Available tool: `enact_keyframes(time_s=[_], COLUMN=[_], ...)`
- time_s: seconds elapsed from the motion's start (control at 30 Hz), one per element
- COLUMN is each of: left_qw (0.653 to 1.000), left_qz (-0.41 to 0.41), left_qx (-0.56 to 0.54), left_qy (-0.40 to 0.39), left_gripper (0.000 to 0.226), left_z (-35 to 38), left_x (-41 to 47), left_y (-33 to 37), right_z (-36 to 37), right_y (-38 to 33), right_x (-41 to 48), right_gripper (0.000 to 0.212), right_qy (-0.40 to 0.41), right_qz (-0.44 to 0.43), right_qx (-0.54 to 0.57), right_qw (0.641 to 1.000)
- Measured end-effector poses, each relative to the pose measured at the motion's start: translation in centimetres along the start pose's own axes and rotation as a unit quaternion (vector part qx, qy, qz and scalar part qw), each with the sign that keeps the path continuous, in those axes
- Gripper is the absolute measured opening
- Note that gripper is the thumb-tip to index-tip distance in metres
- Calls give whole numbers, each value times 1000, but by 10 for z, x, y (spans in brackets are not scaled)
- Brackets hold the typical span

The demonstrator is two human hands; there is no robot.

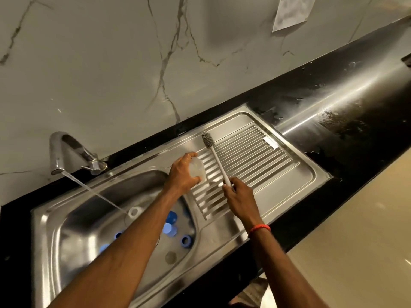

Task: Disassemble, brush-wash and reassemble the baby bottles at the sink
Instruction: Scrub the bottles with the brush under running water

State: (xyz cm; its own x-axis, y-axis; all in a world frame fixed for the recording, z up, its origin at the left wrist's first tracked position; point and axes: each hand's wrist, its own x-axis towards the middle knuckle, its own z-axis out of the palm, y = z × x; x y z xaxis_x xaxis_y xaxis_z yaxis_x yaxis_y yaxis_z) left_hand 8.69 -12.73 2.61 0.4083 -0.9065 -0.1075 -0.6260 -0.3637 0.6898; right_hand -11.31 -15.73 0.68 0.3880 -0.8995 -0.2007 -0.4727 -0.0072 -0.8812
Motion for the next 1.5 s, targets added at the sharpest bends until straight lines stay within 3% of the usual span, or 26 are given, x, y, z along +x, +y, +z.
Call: enact_keyframes(time_s=[0.37,0.67,0.87,1.0,1.13,1.27,1.5], left_qw=[1000,999,998,996,993,985,963], left_qz=[-1,9,25,23,-5,-55,-182], left_qx=[-15,-23,-46,-55,-47,-30,-54], left_qy=[12,40,40,72,110,163,189], left_gripper=[76,114,119,109,95,76,60], left_z=[14,17,1,-9,-20,-34,-49], left_x=[35,33,25,3,-29,-63,-112], left_y=[-7,-19,-23,-36,-66,-102,-169], right_z=[-17,-17,-15,-13,-6,26,91], right_y=[19,22,13,-5,-34,-48,-58], right_x=[28,39,38,33,23,16,-1], right_gripper=[19,19,20,19,10,7,4], right_qy=[-9,-21,-16,-23,-84,-149,-239], right_qz=[-5,-8,-35,-88,-137,-153,-142], right_qx=[-7,0,-20,-55,-86,-157,-155], right_qw=[1000,1000,999,994,983,964,948])
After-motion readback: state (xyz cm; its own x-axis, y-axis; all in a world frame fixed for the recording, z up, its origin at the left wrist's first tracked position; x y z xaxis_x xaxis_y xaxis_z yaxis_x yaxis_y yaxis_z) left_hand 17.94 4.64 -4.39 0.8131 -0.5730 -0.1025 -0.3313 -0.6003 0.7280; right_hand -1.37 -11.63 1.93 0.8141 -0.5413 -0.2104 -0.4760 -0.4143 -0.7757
